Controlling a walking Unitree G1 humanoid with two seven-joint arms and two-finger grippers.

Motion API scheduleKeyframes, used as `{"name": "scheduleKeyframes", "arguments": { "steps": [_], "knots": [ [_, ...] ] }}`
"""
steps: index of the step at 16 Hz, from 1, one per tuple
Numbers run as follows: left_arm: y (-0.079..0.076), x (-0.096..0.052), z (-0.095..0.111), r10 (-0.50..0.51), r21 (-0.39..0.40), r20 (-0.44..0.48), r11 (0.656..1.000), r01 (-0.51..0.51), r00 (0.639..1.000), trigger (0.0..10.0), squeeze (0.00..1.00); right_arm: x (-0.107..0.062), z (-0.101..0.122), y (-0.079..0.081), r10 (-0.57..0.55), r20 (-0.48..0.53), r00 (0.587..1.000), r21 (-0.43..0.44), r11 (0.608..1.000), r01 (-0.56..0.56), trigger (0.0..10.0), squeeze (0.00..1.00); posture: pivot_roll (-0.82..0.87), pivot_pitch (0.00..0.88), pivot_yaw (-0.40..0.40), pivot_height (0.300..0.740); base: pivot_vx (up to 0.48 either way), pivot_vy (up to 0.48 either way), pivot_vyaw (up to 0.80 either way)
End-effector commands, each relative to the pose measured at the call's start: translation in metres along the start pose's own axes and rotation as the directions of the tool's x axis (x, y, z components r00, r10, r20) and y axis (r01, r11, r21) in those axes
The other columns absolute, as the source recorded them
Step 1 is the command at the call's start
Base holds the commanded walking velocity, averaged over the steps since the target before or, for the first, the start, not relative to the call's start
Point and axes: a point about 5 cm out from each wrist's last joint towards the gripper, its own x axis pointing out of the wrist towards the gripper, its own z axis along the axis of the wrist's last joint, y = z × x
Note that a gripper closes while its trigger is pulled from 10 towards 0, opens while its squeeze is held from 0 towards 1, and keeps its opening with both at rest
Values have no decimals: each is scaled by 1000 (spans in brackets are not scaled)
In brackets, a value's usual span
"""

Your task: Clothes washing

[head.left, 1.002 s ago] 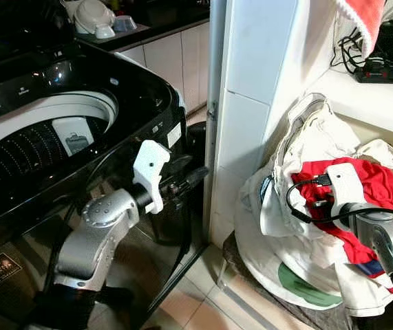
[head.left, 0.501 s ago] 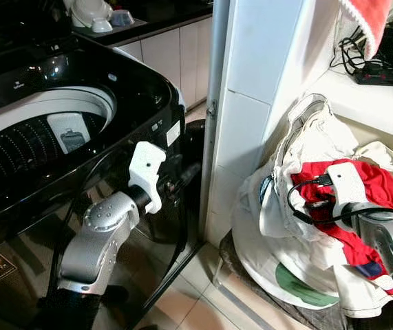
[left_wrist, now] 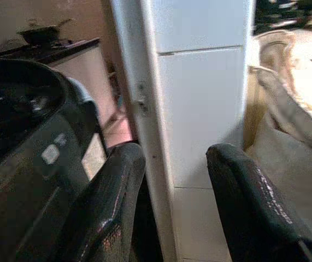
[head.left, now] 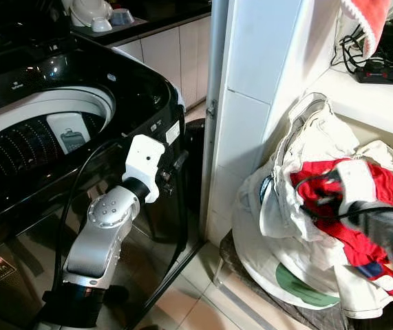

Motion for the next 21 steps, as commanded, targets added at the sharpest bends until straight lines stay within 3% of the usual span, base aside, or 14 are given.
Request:
{"name": "scheduleKeyframes", "arguments": {
  "steps": [1,2,3,4,5,6,7,8,10,12,16,17,19,21],
  "knots": [
    [-4,2,7,-80,-27,20,996,81,997,10000,0,-15,29,1,84,131,988,46,995,-91,0,0,-33,0,26,740,0,0,0],
    [-6,1,14,-96,-58,59,993,100,994,10000,0,-25,43,5,153,200,968,55,984,-167,0,0,-29,0,22,740,0,0,0],
    [-9,3,24,-113,-50,109,992,119,988,10000,0,-42,68,13,266,307,914,35,956,-290,0,0,-29,0,20,740,0,0,0],
    [-10,5,34,-130,-39,152,990,137,980,10000,0,-58,91,22,362,412,836,2,917,-399,0,0,-29,0,18,740,0,0,0],
    [-11,6,38,-137,-40,171,989,146,976,10000,0,-65,101,27,403,463,790,-6,892,-451,0,0,-29,0,17,740,0,0,0],
    [-13,9,49,-159,-39,212,985,170,964,10000,0,-77,121,39,471,552,689,-21,833,-553,0,0,-29,0,17,740,0,0,0],
    [-13,11,53,-168,-37,226,983,180,960,10000,0,-82,127,44,491,579,651,-26,809,-588,0,0,-29,0,17,740,0,0,0],
    [-15,15,70,-179,-91,296,973,214,938,10000,1000,-87,140,58,525,631,572,-25,750,-661,0,0,-30,0,14,740,0,0,0],
    [-19,21,90,-205,-118,380,956,268,902,10000,1000,-87,151,82,588,649,482,-37,658,-752,0,0,-28,0,11,740,0,0,0],
    [-20,25,102,-199,-136,447,949,286,872,10000,1000,-83,149,99,628,617,473,-40,626,-779,0,0,-27,0,8,740,0,0,0],
    [-34,33,99,-241,-171,443,923,346,863,10000,1000,-79,142,122,678,572,462,-15,572,-820,0,0,-30,0,5,740,0,0,0],
    [-40,34,92,-270,-186,416,909,372,868,10000,0,-80,141,125,682,576,451,-3,553,-833,0,0,-28,0,5,740,0,0,0],
    [-39,42,74,-205,-179,347,943,279,915,10000,0,-87,145,129,691,603,399,-7,504,-863,0,0,-35,0,13,740,0,0,0],
    [-41,41,76,-220,-192,377,932,308,900,10000,0,-88,145,129,689,607,397,-5,503,-864,0,0,-39,0,17,740,0,0,0]
  ]
}}
